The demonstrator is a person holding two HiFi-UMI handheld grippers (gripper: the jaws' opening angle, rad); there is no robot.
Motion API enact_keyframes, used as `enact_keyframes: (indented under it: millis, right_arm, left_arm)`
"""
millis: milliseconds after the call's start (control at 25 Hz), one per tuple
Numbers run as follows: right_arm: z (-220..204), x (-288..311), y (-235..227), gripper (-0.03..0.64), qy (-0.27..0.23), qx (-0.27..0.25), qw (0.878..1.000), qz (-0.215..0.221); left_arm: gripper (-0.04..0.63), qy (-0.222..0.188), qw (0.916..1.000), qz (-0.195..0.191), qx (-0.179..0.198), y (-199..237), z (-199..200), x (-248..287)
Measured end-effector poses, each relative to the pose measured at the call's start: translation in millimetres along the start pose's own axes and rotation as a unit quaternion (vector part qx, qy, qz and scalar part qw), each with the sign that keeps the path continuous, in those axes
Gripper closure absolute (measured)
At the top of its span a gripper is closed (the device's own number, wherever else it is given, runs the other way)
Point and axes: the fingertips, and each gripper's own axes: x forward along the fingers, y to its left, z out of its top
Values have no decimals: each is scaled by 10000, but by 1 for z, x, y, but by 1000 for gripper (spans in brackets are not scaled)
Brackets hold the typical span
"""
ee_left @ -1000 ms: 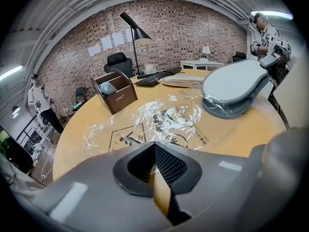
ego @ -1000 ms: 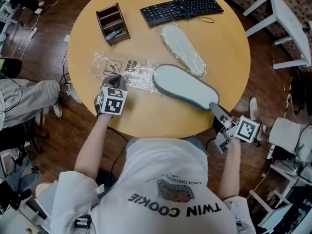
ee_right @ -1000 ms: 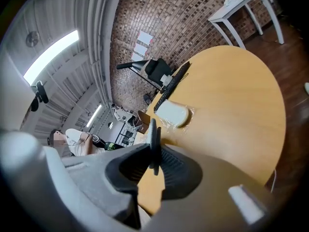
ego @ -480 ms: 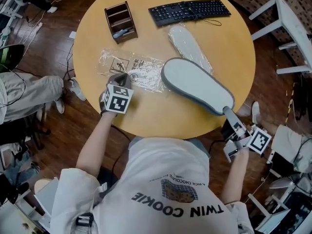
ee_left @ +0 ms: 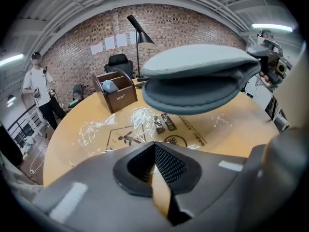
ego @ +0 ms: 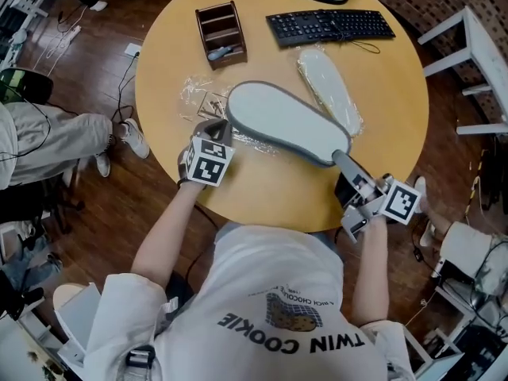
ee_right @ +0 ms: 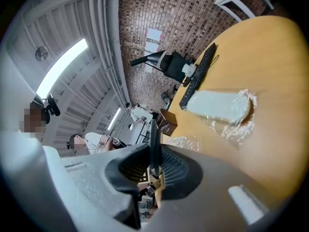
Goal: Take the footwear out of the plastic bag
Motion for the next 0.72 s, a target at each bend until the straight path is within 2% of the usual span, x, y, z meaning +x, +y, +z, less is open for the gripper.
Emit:
enact_keyframes:
  millis: [280,440,720]
  right_arm:
    - [-10,72,-1,554,262,138,9993,223]
    - [-17,103,-10,554,251,478,9979,347]
    - [-27,135,-32,554,319,608,9976,100]
  left_arm:
    - [597,-63,9999,-86,-15,2,-1,-1]
    - [597,-72,9999,-101,8,1,-2,-1]
    - [597,-102,9999,-102,89,-2,-2,1]
